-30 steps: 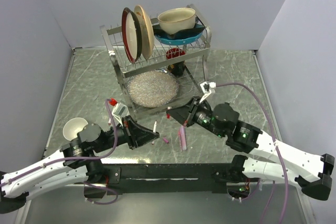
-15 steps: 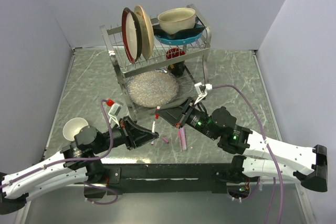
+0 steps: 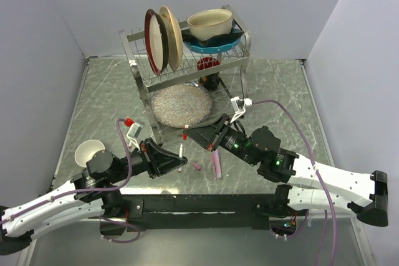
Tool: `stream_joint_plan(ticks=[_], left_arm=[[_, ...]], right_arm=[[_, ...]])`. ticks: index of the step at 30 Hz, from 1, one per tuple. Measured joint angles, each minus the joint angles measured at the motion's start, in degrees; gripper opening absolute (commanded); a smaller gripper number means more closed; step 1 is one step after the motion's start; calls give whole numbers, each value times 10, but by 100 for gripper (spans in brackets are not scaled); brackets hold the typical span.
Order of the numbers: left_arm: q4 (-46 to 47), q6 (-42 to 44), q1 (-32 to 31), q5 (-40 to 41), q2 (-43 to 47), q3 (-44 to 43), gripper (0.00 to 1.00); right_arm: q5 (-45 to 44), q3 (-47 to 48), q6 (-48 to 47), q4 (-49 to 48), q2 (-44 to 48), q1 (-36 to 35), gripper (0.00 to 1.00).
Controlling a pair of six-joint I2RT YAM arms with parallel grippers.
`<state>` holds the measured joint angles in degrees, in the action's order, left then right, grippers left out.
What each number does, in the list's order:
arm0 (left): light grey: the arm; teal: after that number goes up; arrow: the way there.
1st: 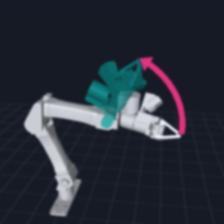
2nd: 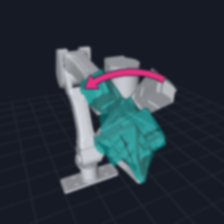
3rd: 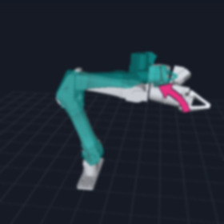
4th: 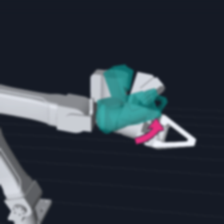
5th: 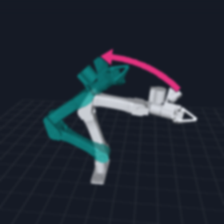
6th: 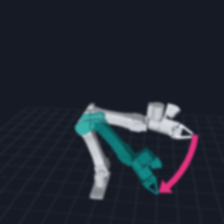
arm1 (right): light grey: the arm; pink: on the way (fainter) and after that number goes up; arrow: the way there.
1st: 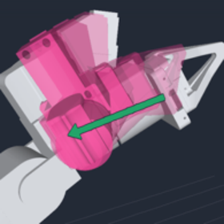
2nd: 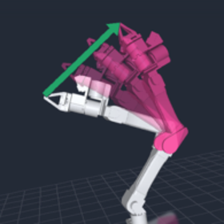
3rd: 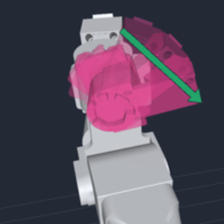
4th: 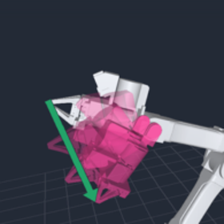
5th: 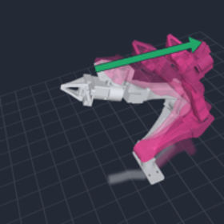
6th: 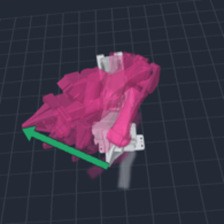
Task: Insert the pens into the pen caps
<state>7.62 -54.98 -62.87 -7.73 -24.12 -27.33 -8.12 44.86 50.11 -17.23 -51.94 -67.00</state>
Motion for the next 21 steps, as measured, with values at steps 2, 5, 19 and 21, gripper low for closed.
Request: stream_joint_plan(ticks=[2, 5, 19, 21], left_arm=[[0, 0, 0, 0, 0, 0, 1], [0, 0, 0, 0, 0, 0, 1], [-2, 0, 0, 2, 18, 3, 1], [-3, 0, 0, 3, 19, 4, 1]], right_arm=[[0, 2, 0, 0, -3, -1, 0], [2, 3, 0, 1, -7, -3, 0], [1, 4, 9, 4, -7, -22, 0], [-1, 4, 11, 4, -5, -24, 0]])
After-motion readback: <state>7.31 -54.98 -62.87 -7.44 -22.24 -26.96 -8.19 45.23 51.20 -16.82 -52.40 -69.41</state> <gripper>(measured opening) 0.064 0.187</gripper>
